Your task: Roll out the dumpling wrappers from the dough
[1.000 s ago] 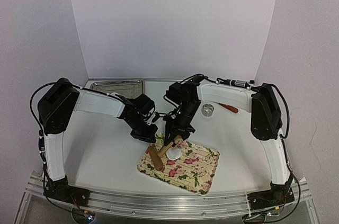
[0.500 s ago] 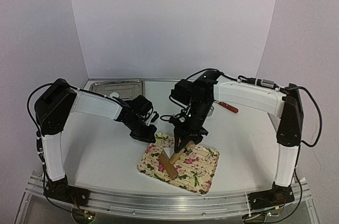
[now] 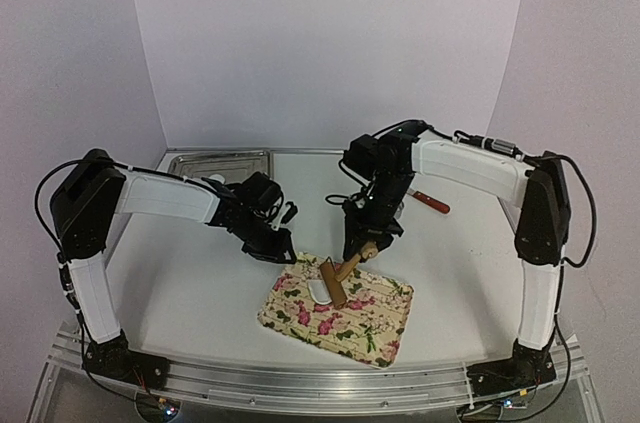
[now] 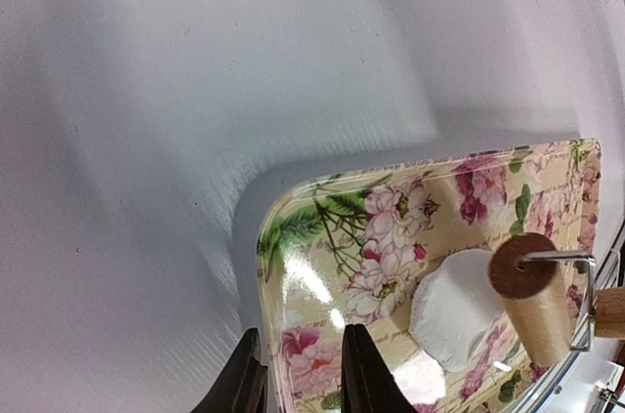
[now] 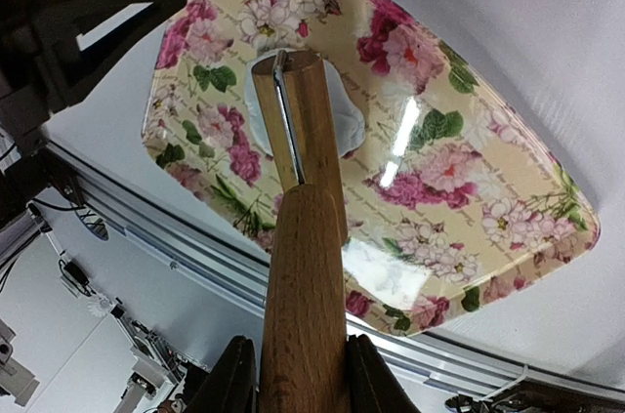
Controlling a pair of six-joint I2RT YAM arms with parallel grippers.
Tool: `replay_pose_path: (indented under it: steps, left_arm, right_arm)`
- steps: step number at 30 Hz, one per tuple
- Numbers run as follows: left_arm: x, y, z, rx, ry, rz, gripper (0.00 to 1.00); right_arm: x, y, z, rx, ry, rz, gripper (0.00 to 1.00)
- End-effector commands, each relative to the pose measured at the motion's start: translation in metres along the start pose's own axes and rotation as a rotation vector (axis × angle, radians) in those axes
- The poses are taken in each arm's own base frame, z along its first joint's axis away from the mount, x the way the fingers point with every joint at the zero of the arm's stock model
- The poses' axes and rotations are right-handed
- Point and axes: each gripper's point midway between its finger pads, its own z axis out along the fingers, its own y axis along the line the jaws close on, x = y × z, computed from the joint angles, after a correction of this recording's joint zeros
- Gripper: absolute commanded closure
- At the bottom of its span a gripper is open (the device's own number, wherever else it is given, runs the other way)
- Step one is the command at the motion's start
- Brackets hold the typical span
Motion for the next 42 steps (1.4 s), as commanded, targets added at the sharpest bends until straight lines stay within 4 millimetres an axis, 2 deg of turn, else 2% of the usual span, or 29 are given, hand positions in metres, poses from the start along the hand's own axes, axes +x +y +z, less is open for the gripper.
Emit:
replay_pose_path:
  steps: [1,7,16,25,36,42]
  left_arm:
    - [0.003,0.002,-0.009,-0.002,-0.006,-0.016,0.67]
    - [0.005,0.007,-0.002,-0.024,0.011,-0.026,0.68]
    - [0.017,0.019,0.011,-0.058,0.057,-0.034,0.79]
    - [0.023,0.018,0.021,-0.032,0.077,-0.024,0.82]
    - [0.031,0.02,0.032,-0.021,0.107,-0.026,0.9]
    - [0.034,0.032,0.033,-0.086,0.116,-0.043,1.0]
  right_arm:
    - [-0.02,0.003,-0.003,-0.014,-0.035,-0.006,1.0]
    - [-0.021,-0.017,0.008,0.052,-0.024,0.034,1.0]
    - [-0.017,-0.039,0.01,0.13,-0.035,0.082,1.0]
    - [-0.011,-0.079,0.054,0.24,0.065,0.157,1.0]
    - [-0.016,-0.091,0.081,0.258,0.095,0.209,1.0]
    - [-0.015,-0.105,0.077,0.297,0.08,0.236,1.0]
